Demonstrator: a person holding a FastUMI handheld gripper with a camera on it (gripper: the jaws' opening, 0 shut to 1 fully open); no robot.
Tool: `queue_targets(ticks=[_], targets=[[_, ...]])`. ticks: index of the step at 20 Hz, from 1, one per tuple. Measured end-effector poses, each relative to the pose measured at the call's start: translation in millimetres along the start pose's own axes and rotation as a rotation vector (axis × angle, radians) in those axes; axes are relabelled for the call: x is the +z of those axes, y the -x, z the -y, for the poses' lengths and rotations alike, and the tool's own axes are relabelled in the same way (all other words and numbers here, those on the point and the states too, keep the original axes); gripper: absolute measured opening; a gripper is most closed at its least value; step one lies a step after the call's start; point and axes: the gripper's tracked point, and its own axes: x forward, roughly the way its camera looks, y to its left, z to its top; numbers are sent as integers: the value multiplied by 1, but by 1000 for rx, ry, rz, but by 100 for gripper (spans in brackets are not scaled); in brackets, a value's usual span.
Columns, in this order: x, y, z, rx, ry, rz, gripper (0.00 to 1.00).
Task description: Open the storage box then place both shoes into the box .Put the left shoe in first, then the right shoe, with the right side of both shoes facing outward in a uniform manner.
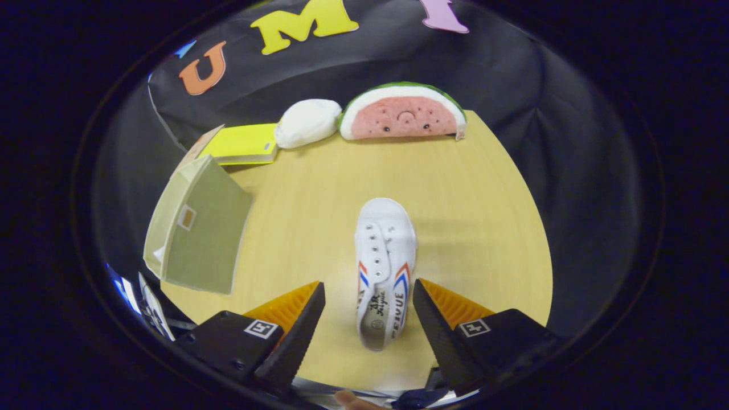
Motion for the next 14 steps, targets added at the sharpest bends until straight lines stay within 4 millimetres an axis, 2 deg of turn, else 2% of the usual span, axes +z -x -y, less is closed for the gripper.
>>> queue_targets(ticks=[4,9,12,14], targets=[[-12,-26,21,-19,24,-58,98],[-12,-56,37,-37,7,-109,96],[-13,-72,35,-9,14,-151,87],[-13,-74,29,30,33,-148,80]])
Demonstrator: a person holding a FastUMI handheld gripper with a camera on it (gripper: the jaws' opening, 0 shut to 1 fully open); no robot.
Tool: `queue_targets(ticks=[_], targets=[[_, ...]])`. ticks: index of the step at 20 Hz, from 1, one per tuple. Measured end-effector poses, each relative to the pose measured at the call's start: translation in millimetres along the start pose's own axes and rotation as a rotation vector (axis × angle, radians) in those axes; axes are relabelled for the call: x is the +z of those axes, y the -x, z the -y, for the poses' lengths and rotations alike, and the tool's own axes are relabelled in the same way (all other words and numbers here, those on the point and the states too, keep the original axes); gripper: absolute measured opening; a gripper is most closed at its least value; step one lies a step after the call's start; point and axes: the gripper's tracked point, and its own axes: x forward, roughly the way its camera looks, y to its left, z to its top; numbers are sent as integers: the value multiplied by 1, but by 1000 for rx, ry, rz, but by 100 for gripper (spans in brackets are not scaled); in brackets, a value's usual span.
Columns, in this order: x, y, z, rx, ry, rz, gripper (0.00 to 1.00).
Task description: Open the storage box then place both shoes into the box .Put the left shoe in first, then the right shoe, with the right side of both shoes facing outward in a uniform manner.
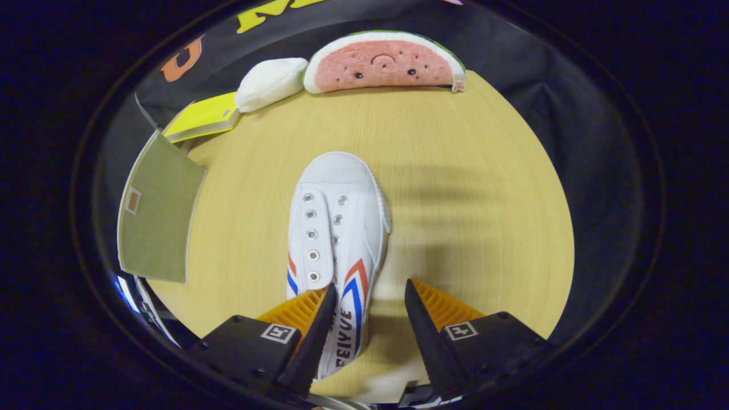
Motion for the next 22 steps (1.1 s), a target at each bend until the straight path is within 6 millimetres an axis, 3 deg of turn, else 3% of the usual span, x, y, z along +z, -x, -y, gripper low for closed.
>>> queue_targets(ticks=[3,5,9,10,15,22], targets=[[0,0,-6,34,9,4,48],[1,3,-4,24,4,3,34],[3,8,-6,40,-41,23,18],[-5,12,-10,52,-59,22,15],[-9,24,-20,94,-110,40,7],[7,91,-51,117,-110,166,7]])
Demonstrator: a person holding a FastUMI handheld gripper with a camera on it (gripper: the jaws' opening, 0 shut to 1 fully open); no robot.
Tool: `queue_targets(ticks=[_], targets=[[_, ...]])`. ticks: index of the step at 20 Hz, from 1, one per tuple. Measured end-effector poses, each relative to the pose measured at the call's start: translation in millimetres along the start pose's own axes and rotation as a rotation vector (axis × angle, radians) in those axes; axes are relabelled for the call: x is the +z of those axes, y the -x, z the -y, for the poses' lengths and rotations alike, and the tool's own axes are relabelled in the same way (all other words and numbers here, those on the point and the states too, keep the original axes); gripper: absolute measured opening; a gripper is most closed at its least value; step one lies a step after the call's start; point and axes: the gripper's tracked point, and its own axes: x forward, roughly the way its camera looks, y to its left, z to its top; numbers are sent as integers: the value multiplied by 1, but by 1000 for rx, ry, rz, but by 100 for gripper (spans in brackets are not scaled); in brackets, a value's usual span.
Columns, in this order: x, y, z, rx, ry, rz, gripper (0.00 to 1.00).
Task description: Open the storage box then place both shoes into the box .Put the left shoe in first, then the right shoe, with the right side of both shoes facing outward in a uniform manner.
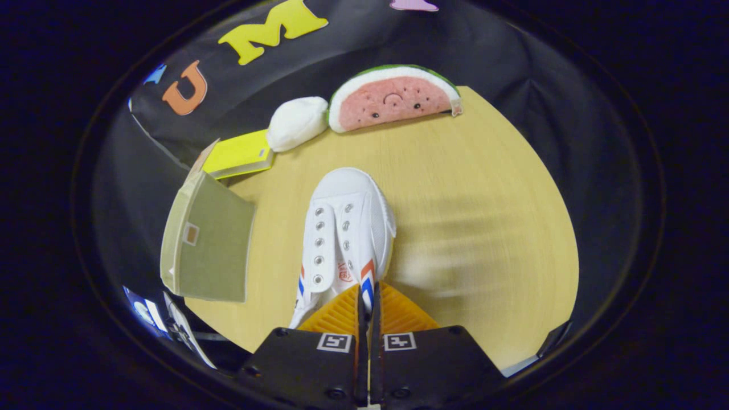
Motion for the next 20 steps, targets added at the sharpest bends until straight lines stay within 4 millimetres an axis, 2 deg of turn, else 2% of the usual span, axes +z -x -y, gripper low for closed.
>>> queue_targets(ticks=[4,6,7,15,20], targets=[[17,27,-39,16,-7,63,7],[22,33,-58,-4,5,83,7],[30,35,-69,-2,13,88,7],[39,49,-181,102,46,128,7],[40,46,-246,147,59,141,7]])
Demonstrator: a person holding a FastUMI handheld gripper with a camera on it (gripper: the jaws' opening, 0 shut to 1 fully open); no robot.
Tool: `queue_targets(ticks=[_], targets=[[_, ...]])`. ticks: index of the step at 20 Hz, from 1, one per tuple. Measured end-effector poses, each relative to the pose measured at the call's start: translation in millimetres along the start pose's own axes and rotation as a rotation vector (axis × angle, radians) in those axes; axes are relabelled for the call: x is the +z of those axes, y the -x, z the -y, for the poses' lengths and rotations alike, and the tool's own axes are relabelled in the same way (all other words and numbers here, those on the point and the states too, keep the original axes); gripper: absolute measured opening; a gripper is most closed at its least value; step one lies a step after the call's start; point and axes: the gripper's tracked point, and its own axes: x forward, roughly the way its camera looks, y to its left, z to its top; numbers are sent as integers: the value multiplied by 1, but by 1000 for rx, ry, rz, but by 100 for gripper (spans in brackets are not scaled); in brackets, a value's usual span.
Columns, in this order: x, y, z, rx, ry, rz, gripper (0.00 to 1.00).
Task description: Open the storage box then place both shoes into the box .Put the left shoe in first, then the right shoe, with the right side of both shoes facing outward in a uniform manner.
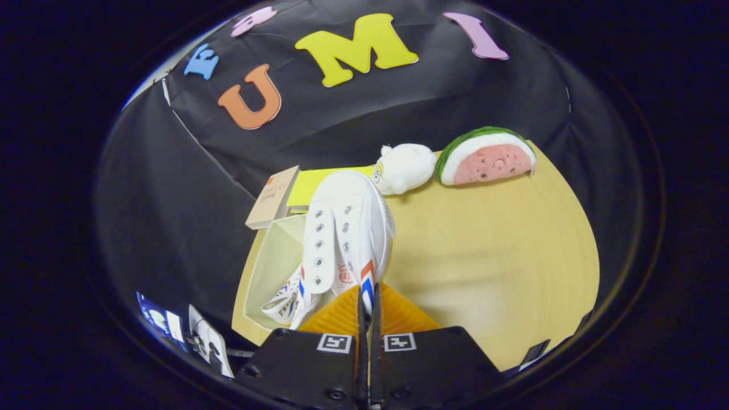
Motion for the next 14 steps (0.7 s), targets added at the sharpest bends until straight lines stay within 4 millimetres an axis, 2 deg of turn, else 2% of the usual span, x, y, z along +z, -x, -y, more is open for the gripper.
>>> queue_targets(ticks=[3,8,10,14], targets=[[2,-17,-33,-5,21,24,7],[-8,-57,-83,-19,58,23,7],[-13,-74,-94,-42,72,41,7],[-23,-107,-99,-107,76,66,7]])
